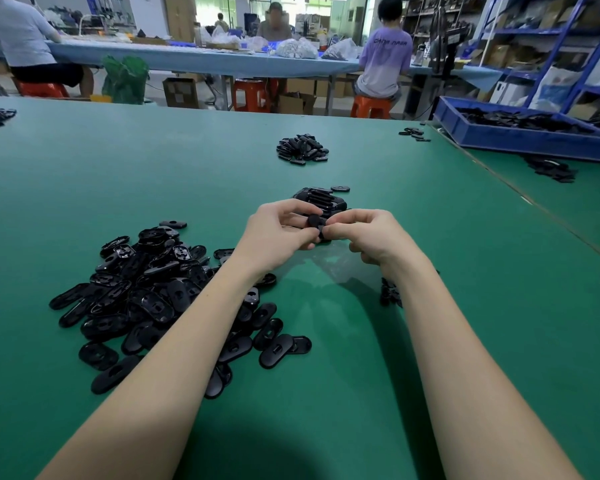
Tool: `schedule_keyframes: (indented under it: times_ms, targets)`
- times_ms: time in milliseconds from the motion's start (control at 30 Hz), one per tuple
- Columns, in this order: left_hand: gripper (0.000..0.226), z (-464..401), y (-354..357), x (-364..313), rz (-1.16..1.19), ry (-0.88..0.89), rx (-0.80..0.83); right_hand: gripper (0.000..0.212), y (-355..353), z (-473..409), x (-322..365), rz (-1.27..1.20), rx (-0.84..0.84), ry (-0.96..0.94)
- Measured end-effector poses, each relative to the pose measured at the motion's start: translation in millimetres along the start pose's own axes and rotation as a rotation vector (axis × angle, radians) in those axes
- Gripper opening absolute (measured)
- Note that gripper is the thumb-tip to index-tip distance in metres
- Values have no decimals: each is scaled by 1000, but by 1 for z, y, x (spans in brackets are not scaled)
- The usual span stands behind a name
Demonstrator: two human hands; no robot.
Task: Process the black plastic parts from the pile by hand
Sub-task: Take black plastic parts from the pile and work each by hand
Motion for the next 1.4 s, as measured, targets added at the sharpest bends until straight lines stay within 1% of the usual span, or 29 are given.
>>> schedule_keyframes:
  times_ms: [300,467,633,867,1133,1333,1400]
  targets:
    - [29,1,-1,-1,-4,-5,20,13,1,-1,0,42,-14,-60]
    - [24,-1,-6,-2,114,-92,59,17,-2,2,-5,-25,30,-33]
    - [21,-3,-4,2,125,-190,38,12,1,-2,-3,17,62,-62]
    - [21,-3,-1,3,131,-203,34,7,0,-5,-3,66,56,-117]
    - [18,-1,-2,3,24,-199,-26,8,6,-8,-10,170,13,-158]
    - [19,-1,4,4,-18,-210,-29,12,6,-9,-15,161,-13,-186]
    - [18,-1,1,4,8,-212,-13,12,7,-8,-16,147,7,-212]
Point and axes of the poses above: each hand's wrist, its own z-axis away from the middle knuckle, its own y-axis out of the palm, x = y × z, the point moved 1 cm from there along -z, towards the middle knuckle, and after that the axes turned 7 degrees about -z, right-handed, at the moved point
